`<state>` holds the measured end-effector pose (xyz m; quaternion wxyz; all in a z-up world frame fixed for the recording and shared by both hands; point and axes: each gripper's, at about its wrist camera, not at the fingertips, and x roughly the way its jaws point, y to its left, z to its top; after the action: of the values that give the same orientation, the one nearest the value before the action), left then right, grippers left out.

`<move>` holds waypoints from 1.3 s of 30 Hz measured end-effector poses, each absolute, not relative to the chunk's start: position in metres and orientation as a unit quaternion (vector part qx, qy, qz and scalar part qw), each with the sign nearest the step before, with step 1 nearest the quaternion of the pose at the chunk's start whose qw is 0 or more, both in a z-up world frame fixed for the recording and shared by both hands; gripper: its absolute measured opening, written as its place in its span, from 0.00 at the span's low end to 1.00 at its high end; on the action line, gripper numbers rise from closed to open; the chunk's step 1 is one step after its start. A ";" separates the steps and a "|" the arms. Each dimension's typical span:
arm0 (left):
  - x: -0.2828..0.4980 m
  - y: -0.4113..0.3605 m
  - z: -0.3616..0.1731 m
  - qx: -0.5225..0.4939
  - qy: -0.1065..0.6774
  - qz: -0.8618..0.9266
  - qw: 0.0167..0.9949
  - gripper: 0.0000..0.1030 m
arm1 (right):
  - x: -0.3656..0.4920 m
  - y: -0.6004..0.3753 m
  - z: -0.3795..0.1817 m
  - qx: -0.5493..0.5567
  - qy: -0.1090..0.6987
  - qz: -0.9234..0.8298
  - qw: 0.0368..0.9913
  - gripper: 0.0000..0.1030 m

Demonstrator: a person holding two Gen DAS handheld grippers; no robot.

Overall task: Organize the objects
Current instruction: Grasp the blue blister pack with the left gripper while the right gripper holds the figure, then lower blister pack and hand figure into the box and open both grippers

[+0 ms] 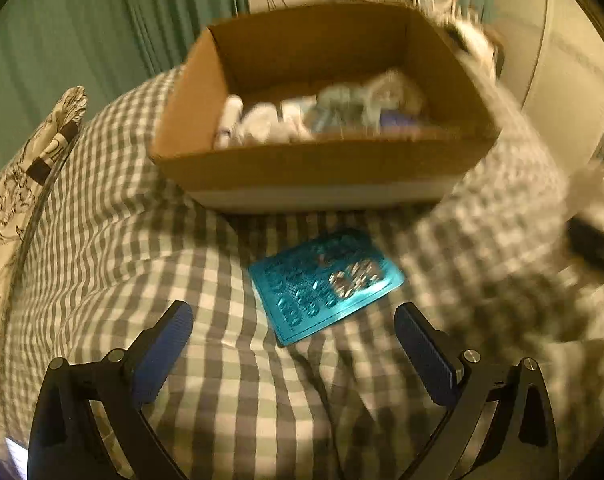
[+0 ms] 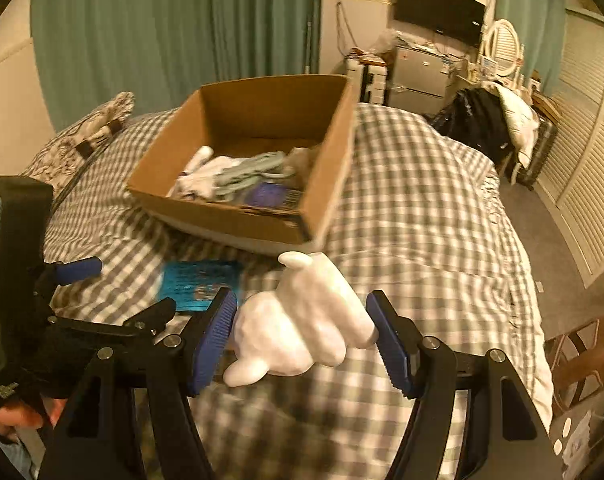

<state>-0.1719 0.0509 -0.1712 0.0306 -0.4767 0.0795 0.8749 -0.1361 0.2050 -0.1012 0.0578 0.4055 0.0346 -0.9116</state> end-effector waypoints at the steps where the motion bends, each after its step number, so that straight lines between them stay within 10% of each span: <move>1: -0.174 0.053 -0.179 -0.485 0.090 0.869 0.027 0.97 | -0.137 0.211 -0.102 0.406 0.030 -0.912 0.057 0.65; 11: -0.195 0.081 -0.209 -0.493 0.174 0.852 0.035 0.91 | -0.145 0.226 -0.123 0.424 0.001 -0.903 0.076 0.65; 18: -0.195 0.085 -0.207 -0.487 0.178 0.851 0.077 0.40 | -0.144 0.223 -0.127 0.428 -0.002 -0.901 0.075 0.65; 26: -0.156 0.075 -0.157 -0.453 0.160 0.870 0.113 0.09 | -0.129 0.215 -0.116 0.420 -0.002 -0.904 0.087 0.65; 39: -0.116 0.052 -0.055 -0.393 0.060 0.908 0.136 0.06 | -0.083 0.199 -0.048 0.367 0.012 -0.924 0.106 0.65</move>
<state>-0.1157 0.0517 -0.0549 0.1361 -0.3926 0.0598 0.9076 -0.0832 0.1989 -0.0483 0.1062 0.3674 0.0116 -0.9239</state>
